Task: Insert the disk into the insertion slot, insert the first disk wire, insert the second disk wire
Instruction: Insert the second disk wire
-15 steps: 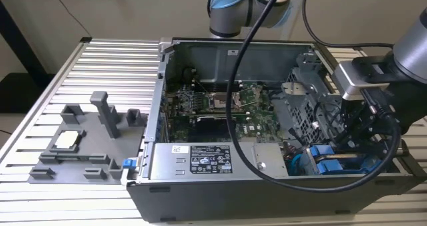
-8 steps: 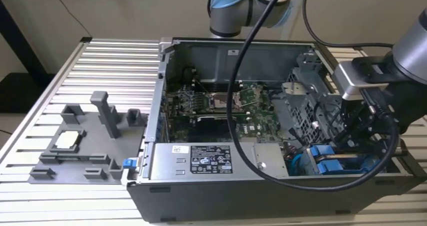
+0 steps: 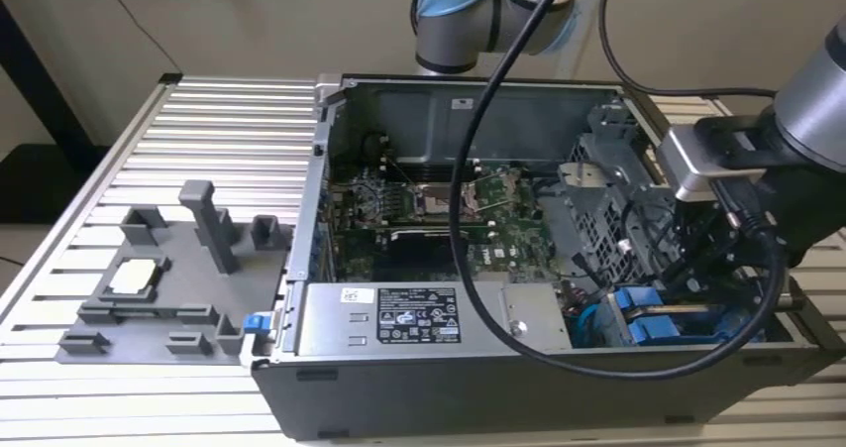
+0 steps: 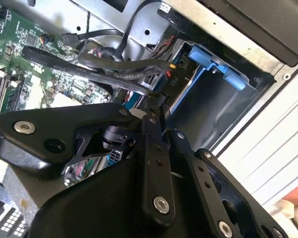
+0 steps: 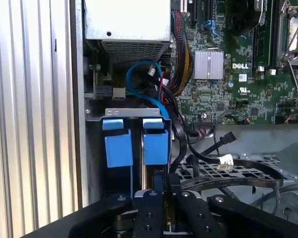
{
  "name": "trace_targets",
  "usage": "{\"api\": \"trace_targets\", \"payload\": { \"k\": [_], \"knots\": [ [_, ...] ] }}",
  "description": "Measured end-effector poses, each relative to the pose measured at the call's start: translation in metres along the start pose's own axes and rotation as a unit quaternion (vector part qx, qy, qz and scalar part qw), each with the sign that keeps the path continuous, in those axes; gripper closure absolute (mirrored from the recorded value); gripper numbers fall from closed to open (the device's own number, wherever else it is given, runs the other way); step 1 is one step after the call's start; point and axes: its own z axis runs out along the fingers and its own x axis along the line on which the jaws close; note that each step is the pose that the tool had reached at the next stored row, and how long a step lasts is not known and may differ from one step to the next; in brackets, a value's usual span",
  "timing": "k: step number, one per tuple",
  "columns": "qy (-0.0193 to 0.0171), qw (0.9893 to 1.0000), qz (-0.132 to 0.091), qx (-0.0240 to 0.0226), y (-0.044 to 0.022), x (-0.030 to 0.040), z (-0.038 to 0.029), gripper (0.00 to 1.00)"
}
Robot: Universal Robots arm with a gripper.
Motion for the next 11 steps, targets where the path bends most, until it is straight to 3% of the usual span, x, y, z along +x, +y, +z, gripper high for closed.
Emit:
{"api": "trace_targets", "payload": {
  "k": [11],
  "knots": [
    [-0.0001, 1.0000, 0.002, -0.0011, -0.0006, 0.0012, 0.0036, 0.82]
  ]
}}
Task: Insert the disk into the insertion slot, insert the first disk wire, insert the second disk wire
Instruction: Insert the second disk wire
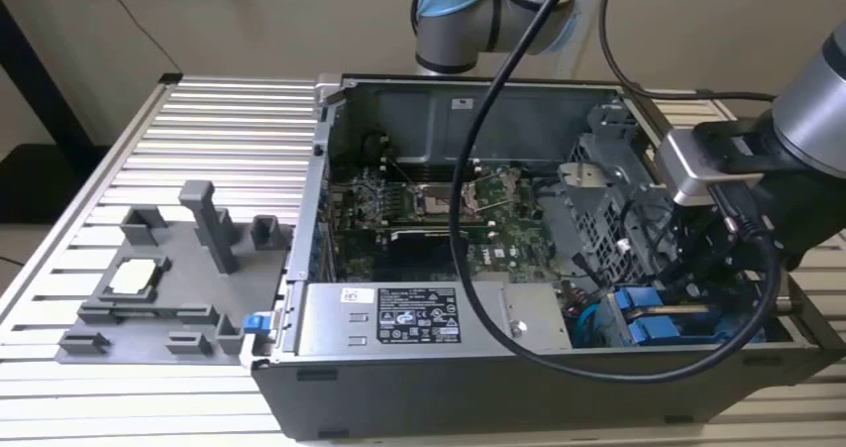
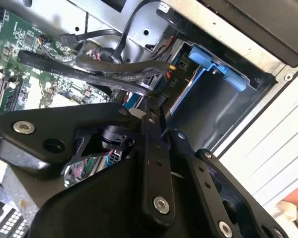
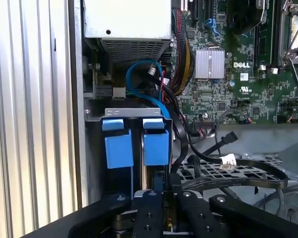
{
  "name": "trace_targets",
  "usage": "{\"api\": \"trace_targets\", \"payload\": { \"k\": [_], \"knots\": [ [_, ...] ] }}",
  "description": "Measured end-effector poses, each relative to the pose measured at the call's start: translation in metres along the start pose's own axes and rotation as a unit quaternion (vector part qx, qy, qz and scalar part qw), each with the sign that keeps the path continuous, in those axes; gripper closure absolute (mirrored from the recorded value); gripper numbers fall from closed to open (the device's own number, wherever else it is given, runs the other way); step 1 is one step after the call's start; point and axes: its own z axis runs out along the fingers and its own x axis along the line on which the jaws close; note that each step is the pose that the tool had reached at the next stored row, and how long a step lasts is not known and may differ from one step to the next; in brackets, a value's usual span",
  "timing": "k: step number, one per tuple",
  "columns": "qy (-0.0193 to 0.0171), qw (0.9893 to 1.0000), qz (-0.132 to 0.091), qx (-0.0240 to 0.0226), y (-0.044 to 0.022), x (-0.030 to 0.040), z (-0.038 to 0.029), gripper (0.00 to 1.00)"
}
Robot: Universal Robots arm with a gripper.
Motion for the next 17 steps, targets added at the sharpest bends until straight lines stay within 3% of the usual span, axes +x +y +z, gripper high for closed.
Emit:
{"api": "trace_targets", "payload": {
  "k": [1, 3, 4, 7, 9, 12, 17],
  "knots": [
    [-0.0001, 1.0000, 0.000, -0.0021, -0.0003, 0.0002, 0.0001, 0.76],
    [0.0004, 1.0000, 0.001, -0.0094, -0.0005, 0.0005, -0.0009, 0.76],
    [0.0004, 0.9999, 0.002, -0.0137, -0.0007, 0.0006, -0.0017, 0.69],
    [0.0007, 0.9997, 0.004, -0.0251, -0.0016, 0.0006, -0.0054, 0.69],
    [0.0008, 0.9995, 0.005, -0.0303, -0.0020, 0.0002, -0.0089, 0.69],
    [0.0010, 0.9994, 0.006, -0.0349, -0.0023, -0.0005, -0.0161, 0.69],
    [0.0014, 0.9993, 0.006, -0.0366, -0.0028, -0.0026, -0.0344, 0.69]
  ]
}}
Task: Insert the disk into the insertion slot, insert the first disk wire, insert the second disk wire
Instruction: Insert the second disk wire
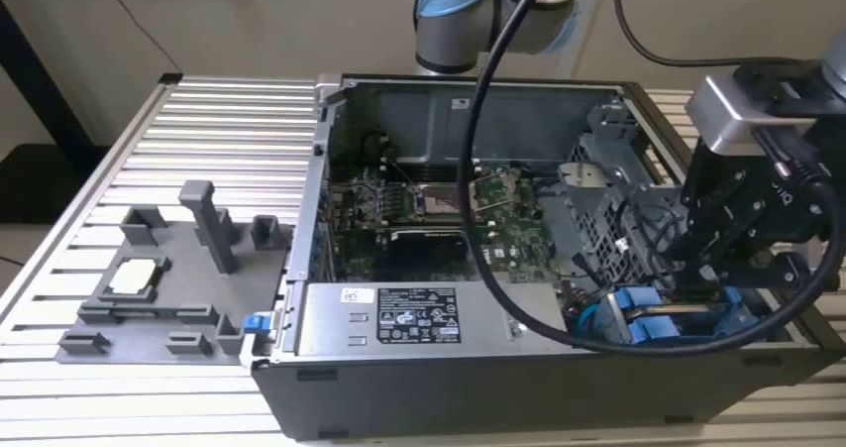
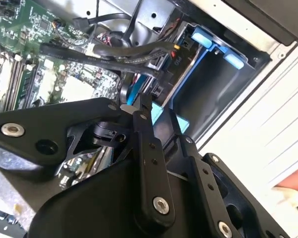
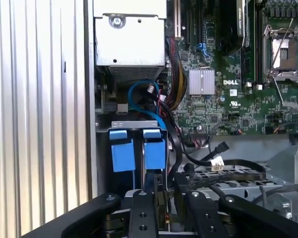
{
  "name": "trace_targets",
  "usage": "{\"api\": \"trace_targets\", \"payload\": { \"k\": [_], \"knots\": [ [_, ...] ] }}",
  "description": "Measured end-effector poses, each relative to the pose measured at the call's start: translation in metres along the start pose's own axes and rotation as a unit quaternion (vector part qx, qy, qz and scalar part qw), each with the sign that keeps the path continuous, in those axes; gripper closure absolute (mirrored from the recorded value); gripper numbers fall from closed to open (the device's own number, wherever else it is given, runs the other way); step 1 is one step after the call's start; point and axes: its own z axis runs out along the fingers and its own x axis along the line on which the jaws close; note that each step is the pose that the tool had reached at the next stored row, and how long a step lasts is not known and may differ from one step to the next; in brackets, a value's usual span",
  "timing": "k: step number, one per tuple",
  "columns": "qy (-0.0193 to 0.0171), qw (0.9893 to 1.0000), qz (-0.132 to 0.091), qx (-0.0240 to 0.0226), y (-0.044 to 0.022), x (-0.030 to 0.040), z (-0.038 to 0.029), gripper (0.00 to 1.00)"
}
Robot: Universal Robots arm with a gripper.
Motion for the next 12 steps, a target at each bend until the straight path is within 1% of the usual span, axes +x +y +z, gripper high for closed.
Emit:
{"api": "trace_targets", "payload": {
  "k": [4, 12],
  "knots": [
    [0.0002, 1.0000, 0.000, -0.0019, 0.0006, -0.0014, -0.0130, 0.69],
    [0.0003, 1.0000, 0.000, -0.0021, 0.0006, -0.0014, -0.0134, 0.69]
  ]
}}
